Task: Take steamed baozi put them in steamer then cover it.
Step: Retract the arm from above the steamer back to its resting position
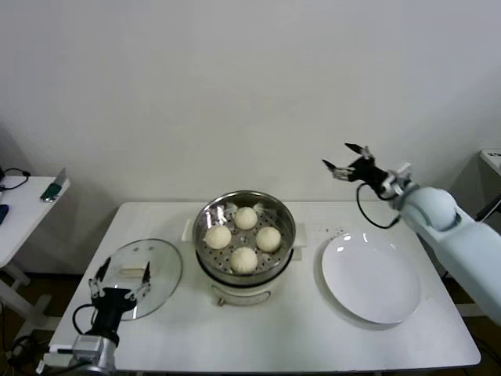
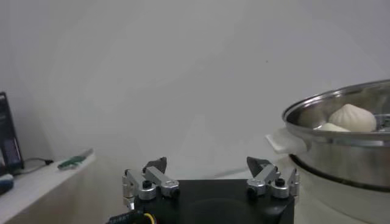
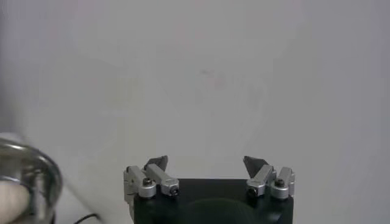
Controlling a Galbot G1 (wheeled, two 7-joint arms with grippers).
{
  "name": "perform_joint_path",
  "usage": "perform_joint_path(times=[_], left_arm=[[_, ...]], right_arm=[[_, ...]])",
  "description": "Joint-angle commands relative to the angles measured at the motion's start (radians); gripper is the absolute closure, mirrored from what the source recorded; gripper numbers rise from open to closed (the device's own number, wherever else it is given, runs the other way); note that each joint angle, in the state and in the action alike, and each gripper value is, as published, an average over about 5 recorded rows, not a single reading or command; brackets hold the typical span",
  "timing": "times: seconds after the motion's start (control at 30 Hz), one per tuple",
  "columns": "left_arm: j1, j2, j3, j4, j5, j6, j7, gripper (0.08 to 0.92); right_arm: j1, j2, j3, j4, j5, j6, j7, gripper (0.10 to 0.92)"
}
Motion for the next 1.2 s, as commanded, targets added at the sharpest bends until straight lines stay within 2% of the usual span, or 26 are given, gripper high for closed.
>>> perform_joint_path(times=[0.03,0.23,0.4,0.47,0.6,0.67,0.87,1.03,1.2], left_arm=[[-0.023,0.018,0.000,0.043,0.066,-0.085,-0.029,0.177],[-0.007,0.023,-0.007,0.058,0.094,-0.152,-0.087,0.177],[-0.009,0.038,-0.018,0.075,0.226,-0.212,-0.140,0.177],[-0.003,0.057,-0.015,0.078,0.371,-0.237,-0.204,0.177],[0.014,0.109,-0.002,0.093,0.837,-0.231,-0.402,0.177],[0.020,0.137,0.007,0.119,1.028,-0.213,-0.451,0.177],[0.013,0.173,0.033,0.263,1.331,-0.106,-0.443,0.177],[-0.045,0.161,0.040,0.394,1.375,-0.059,-0.424,0.177],[-0.107,0.143,0.031,0.456,1.395,-0.041,-0.416,0.177]], right_arm=[[-0.748,0.026,0.651,0.032,-0.107,0.229,0.040,0.203],[-1.006,0.183,0.762,0.075,-0.111,0.411,0.030,0.203],[-1.074,0.289,0.733,0.115,-0.124,0.471,0.039,0.203],[-1.085,0.321,0.706,0.132,-0.135,0.479,0.049,0.203],[-1.092,0.362,0.656,0.158,-0.166,0.481,0.082,0.203],[-1.086,0.376,0.630,0.167,-0.189,0.479,0.098,0.203],[-1.052,0.397,0.567,0.190,-0.252,0.459,0.108,0.203],[-1.041,0.424,0.555,0.191,-0.300,0.438,0.119,0.203],[-1.052,0.435,0.556,0.199,-0.298,0.445,0.134,0.203]])
